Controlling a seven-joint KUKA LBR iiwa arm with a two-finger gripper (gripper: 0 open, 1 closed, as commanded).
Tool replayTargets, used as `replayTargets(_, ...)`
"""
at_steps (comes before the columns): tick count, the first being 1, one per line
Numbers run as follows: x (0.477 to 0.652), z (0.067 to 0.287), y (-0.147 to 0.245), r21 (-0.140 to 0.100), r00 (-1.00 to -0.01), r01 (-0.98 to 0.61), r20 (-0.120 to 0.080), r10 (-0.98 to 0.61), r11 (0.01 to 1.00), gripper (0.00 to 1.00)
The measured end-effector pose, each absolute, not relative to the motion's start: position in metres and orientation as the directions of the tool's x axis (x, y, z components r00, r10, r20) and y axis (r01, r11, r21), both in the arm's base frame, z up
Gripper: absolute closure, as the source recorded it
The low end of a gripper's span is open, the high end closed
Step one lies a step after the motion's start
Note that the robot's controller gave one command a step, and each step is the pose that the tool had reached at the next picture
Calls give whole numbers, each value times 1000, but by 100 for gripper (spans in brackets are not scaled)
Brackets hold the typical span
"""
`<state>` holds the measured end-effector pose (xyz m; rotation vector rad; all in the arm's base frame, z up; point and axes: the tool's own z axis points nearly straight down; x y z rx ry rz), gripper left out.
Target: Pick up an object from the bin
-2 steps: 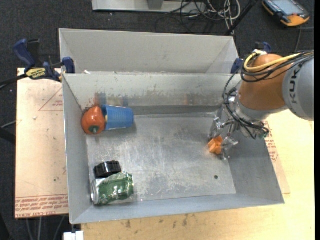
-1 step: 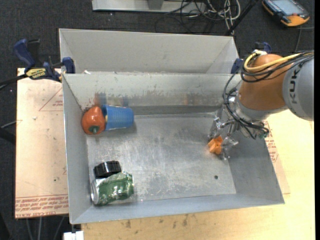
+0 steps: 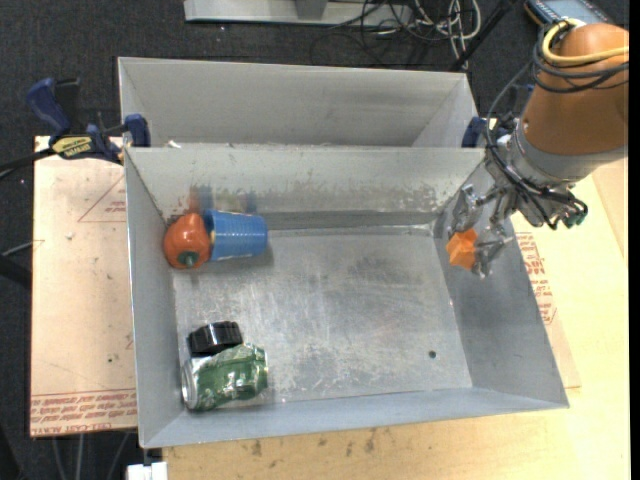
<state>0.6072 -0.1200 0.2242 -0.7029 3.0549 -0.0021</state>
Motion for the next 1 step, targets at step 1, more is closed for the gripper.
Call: replayTargets(1, 607, 223, -120, -1, -900, -437, -5, -437, 900, 100)
